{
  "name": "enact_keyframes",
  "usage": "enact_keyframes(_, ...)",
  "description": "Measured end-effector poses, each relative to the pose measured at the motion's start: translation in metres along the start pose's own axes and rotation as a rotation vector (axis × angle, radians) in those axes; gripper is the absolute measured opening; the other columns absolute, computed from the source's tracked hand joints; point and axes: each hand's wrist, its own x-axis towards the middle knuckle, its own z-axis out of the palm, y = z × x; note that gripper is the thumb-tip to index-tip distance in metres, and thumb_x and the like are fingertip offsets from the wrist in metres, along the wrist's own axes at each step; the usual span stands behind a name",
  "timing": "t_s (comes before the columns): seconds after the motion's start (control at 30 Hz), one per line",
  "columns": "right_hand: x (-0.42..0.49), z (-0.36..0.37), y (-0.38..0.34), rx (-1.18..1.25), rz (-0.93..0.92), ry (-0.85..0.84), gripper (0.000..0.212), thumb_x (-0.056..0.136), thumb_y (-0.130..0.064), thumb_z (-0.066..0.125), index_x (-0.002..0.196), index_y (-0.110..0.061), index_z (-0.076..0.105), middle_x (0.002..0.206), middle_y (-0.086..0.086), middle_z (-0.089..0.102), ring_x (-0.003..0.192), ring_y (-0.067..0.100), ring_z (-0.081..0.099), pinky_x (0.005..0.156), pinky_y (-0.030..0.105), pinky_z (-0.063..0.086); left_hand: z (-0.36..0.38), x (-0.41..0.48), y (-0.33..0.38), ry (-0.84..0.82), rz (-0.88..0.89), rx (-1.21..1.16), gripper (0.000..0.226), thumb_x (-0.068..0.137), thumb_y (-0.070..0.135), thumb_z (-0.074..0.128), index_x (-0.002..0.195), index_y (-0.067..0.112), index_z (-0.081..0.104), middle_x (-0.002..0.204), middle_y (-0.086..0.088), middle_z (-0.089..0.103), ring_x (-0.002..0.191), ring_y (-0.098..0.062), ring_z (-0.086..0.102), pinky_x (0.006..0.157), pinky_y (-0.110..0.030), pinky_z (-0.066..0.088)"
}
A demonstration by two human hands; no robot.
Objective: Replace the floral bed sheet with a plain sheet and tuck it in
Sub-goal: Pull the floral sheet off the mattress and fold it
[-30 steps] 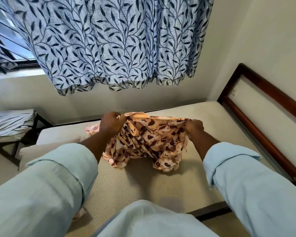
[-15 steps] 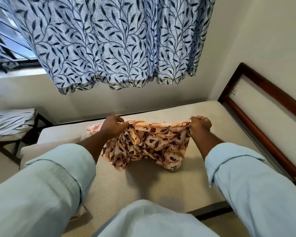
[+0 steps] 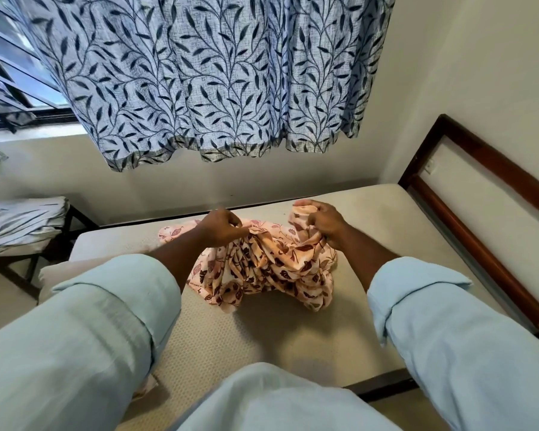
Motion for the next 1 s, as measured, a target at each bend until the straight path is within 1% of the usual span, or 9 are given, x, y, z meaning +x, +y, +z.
enact_keyframes(0.1,-0.005,0.007,-0.003,-0.102,0.015,-0.133,0.067,0.083,0.015,0.039,0.112,-0.032,0.077,0.117,0.006,0.071,0.066,0.022,0.064,0.047,0.028,0.046,0.004,0.001,0.002,-0.039,-0.008,-0.003,0.034,0.092,0.047,0.064,0.1,0.018,0.079,0.098,0.001,0.074,0.088,-0.013,0.067,0.068,-0.028,0.054)
enact_keyframes(0.23,-0.011,0.017,-0.004,-0.197,-0.038,-0.188,0.061,0.087,0.012,0.044,0.116,-0.031,0.076,0.113,-0.003,0.071,0.066,0.024,0.058,0.049,0.026,0.045,0.012,0.003,0.002,-0.009,-0.056,-0.059,0.029,0.092,0.041,0.065,0.095,0.017,0.079,0.093,-0.001,0.074,0.086,-0.014,0.067,0.072,-0.031,0.056)
enact_keyframes(0.3,-0.014,0.021,-0.005,-0.191,-0.081,-0.185,0.05,0.089,0.005,0.053,0.116,-0.029,0.077,0.112,0.0,0.073,0.065,0.016,0.06,0.049,0.024,0.047,0.015,0.002,0.001,-0.009,-0.085,-0.095,0.026,0.093,0.038,0.066,0.095,0.016,0.079,0.09,-0.001,0.073,0.085,-0.014,0.067,0.07,-0.029,0.054)
enact_keyframes(0.4,-0.016,0.028,-0.005,-0.143,-0.118,-0.154,0.023,0.093,-0.017,0.068,0.112,-0.027,0.078,0.111,-0.002,0.075,0.09,0.012,0.072,0.064,0.026,0.058,0.017,0.001,0.002,-0.03,-0.092,-0.129,0.024,0.092,0.039,0.068,0.094,0.017,0.078,0.086,0.0,0.072,0.084,-0.013,0.066,0.063,-0.025,0.049)
enact_keyframes(0.47,-0.014,0.033,-0.008,-0.171,-0.177,-0.103,0.02,0.089,-0.024,0.078,0.109,-0.025,0.079,0.108,-0.004,0.076,0.099,0.016,0.073,0.079,0.031,0.062,0.017,0.002,0.004,-0.053,-0.096,-0.14,0.021,0.091,0.04,0.068,0.087,0.021,0.076,0.084,0.001,0.072,0.085,-0.014,0.067,0.063,-0.025,0.048)
enact_keyframes(0.63,-0.008,0.048,-0.028,-0.227,-0.292,-0.126,0.023,0.085,-0.005,0.08,0.107,-0.012,0.077,0.108,-0.003,0.076,0.099,0.011,0.071,0.086,0.025,0.058,0.015,0.004,0.014,-0.101,-0.086,-0.183,0.034,0.093,0.041,0.064,0.068,0.018,0.066,0.07,0.0,0.063,0.071,-0.017,0.059,0.064,-0.027,0.044)
enact_keyframes(0.7,-0.008,0.052,-0.036,-0.233,-0.328,-0.147,0.032,0.088,0.007,0.068,0.112,-0.013,0.075,0.115,-0.002,0.074,0.104,0.006,0.068,0.088,0.02,0.055,0.013,0.005,0.015,-0.107,-0.1,-0.237,0.039,0.096,0.046,0.056,0.082,0.014,0.071,0.082,-0.004,0.068,0.08,-0.021,0.064,0.073,-0.033,0.052)
enact_keyframes(0.8,-0.009,0.053,-0.042,-0.177,-0.315,-0.19,0.056,0.082,0.02,0.057,0.119,-0.019,0.072,0.125,0.0,0.07,0.111,0.008,0.067,0.091,0.024,0.057,0.006,0.007,0.014,-0.053,-0.151,-0.31,0.05,0.093,0.051,0.045,0.093,0.013,0.076,0.098,-0.008,0.074,0.093,-0.026,0.07,0.092,-0.044,0.056)
enact_keyframes(1.0,-0.009,0.049,-0.042,-0.195,-0.265,-0.294,0.061,0.082,0.023,0.048,0.121,-0.016,0.073,0.125,0.003,0.071,0.112,0.015,0.068,0.079,0.019,0.055,-0.001,0.009,0.013,0.07,-0.11,-0.261,0.013,0.093,0.019,0.068,0.1,0.013,0.077,0.095,-0.004,0.074,0.082,-0.016,0.072,0.073,-0.031,0.06)
